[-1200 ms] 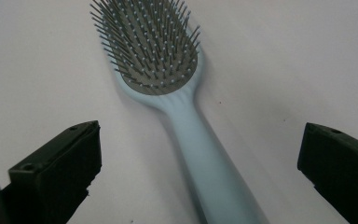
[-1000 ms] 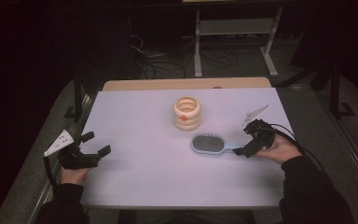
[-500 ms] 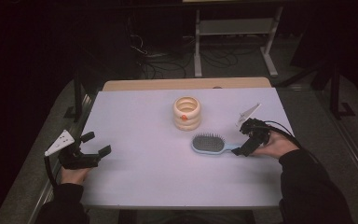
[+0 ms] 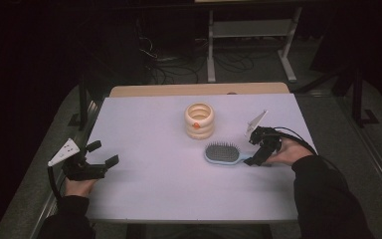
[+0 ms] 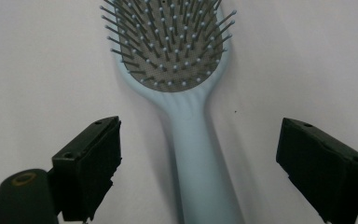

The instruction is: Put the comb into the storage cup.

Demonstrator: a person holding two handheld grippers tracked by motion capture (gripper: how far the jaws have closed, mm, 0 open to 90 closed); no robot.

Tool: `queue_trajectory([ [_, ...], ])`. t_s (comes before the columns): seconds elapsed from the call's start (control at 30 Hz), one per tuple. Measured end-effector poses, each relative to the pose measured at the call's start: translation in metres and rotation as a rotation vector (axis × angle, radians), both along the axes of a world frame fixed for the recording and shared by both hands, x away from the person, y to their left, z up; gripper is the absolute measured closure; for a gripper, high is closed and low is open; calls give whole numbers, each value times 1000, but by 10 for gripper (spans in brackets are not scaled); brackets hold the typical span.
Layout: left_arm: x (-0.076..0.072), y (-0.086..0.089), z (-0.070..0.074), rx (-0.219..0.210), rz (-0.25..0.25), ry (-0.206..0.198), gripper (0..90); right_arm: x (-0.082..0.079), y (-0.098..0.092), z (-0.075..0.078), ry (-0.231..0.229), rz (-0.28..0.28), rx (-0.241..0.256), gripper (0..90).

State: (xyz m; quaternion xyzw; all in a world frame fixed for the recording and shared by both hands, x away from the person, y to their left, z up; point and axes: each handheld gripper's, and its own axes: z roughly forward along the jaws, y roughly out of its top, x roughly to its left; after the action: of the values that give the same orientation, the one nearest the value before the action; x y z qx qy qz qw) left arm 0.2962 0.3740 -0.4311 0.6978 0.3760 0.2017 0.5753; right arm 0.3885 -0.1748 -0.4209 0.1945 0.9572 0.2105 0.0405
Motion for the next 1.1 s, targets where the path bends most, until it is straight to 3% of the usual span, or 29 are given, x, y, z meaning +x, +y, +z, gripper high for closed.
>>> queue_trajectory([
  [0.5,0,0,0,2,-1,2,0,6,9,-5,25,57,-77,260],
  [1.1,1,0,-1,5,0,4,0,8,15,-13,29,147,-100,481],
])
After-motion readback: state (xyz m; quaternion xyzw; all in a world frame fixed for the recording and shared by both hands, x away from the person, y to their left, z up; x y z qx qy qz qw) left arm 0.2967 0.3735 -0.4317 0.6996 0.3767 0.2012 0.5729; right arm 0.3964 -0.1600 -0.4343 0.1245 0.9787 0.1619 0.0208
